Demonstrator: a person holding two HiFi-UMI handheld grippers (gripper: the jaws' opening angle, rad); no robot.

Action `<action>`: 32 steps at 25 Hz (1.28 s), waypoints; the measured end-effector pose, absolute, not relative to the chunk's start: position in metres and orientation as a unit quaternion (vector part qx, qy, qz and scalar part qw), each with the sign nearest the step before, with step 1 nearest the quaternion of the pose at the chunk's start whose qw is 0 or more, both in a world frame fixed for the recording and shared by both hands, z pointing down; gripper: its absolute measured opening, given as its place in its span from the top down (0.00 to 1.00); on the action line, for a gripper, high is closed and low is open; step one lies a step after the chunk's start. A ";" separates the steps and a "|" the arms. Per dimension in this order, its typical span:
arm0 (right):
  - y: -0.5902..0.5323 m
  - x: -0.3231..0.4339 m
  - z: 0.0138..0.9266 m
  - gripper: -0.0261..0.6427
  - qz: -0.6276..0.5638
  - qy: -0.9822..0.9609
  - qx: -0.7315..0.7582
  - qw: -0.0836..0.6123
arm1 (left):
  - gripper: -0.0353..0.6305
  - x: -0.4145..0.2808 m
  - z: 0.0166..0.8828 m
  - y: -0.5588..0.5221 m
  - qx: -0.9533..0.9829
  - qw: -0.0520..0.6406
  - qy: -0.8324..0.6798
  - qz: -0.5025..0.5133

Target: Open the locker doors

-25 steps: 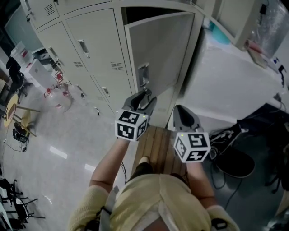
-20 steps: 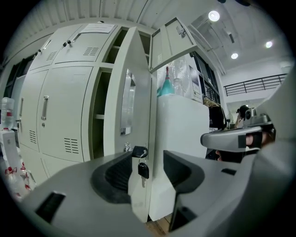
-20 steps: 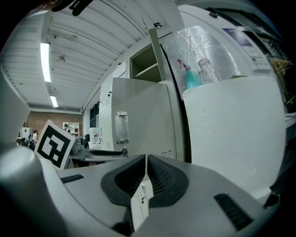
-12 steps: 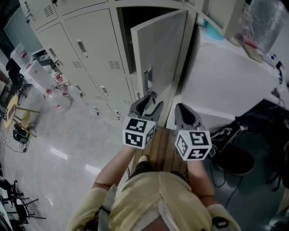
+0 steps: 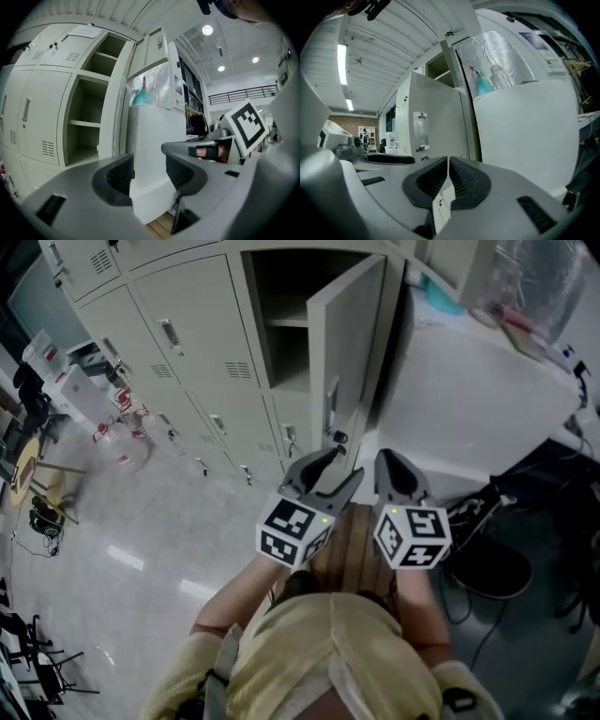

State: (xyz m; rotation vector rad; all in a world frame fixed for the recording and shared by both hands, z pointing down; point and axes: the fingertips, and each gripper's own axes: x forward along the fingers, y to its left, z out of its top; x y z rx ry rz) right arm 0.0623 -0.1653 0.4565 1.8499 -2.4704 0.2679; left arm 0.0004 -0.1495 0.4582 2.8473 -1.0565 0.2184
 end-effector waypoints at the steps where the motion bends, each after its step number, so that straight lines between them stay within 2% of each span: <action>1: -0.165 0.063 0.456 0.97 0.087 -0.796 0.598 0.021 | 0.65 -0.002 0.455 -0.147 0.935 0.046 -0.345 0.070; 14: -0.170 0.054 0.463 0.97 0.094 -0.787 0.609 0.026 | 0.65 -0.046 0.460 -0.178 0.925 0.064 -0.369 0.065; 32: -0.152 0.090 0.473 0.97 0.110 -0.740 0.662 0.031 | 0.65 0.013 0.456 -0.145 0.978 0.066 -0.193 0.039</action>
